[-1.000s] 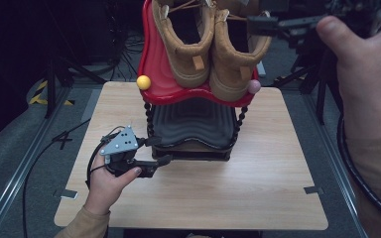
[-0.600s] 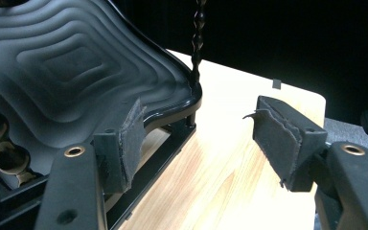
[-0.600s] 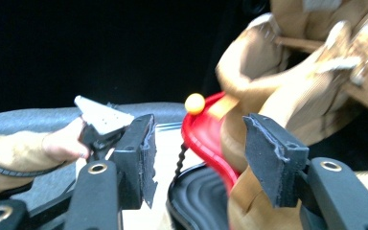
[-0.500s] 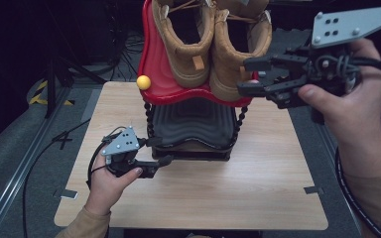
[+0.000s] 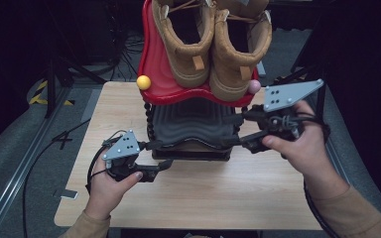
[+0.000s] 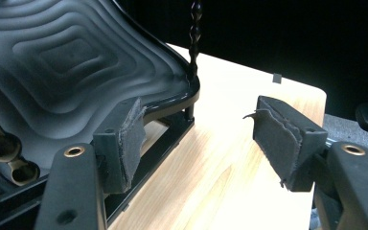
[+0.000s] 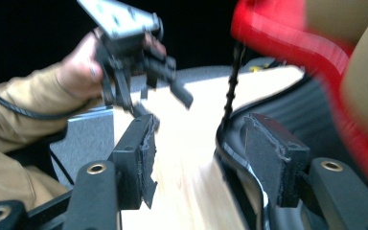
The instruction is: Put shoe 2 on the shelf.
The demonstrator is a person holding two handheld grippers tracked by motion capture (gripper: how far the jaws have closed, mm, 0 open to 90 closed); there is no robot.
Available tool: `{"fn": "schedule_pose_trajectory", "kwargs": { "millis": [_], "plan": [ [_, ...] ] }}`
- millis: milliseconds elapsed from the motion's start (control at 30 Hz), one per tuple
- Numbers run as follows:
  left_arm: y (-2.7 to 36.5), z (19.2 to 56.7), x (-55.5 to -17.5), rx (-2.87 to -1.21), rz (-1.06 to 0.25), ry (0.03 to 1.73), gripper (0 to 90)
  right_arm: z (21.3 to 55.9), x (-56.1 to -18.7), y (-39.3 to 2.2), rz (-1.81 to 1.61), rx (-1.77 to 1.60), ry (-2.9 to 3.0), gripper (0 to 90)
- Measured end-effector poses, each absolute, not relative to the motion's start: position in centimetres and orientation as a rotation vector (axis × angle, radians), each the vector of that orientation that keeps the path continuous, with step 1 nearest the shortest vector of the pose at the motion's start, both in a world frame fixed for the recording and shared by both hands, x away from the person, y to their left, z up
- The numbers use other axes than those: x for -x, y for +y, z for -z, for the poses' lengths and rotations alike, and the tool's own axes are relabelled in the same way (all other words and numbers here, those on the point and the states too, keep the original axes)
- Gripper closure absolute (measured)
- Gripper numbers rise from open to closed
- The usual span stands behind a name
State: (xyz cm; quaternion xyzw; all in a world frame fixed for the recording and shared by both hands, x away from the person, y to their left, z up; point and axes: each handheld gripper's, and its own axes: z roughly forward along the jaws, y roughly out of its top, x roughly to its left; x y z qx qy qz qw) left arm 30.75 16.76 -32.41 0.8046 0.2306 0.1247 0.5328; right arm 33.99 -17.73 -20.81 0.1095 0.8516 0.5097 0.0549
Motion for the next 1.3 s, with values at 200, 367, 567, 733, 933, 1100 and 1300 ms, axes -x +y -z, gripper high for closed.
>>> {"fn": "schedule_pose_trajectory", "kwargs": {
  "millis": [200, 367, 567, 733, 933, 1100, 1300],
  "plan": [
    [16.9, 32.7, -30.6, -1.926, -0.299, 0.568, 35.5, 25.8, -33.8, -17.3, -1.529, -0.366, 2.640, 44.3],
    [16.8, 33.2, -30.6, -1.935, -0.288, 0.576, 35.5, 28.9, -33.6, -17.1, -1.478, -0.377, 2.630, 43.7],
    [16.6, 33.7, -30.9, -1.949, -0.273, 0.580, 35.5, 31.9, -33.7, -17.0, -1.500, -0.411, 2.624, 43.6],
    [16.6, 34.0, -31.0, -1.951, -0.272, 0.592, 35.5, 34.1, -34.3, -16.4, -1.426, -0.455, 2.696, 43.5],
    [16.6, 34.2, -31.1, -1.957, -0.266, 0.592, 35.6, 37.1, -34.9, -15.2, -1.294, -0.488, 2.773, 43.4],
    [16.6, 34.2, -31.2, -1.956, -0.268, 0.593, 35.5, 39.7, -35.3, -14.2, -1.166, -0.504, 2.846, 43.1],
    [16.6, 34.3, -31.2, -1.955, -0.265, 0.588, 35.6, 41.9, -35.5, -13.4, -1.160, -0.499, 2.896, 41.1]
  ]
}}
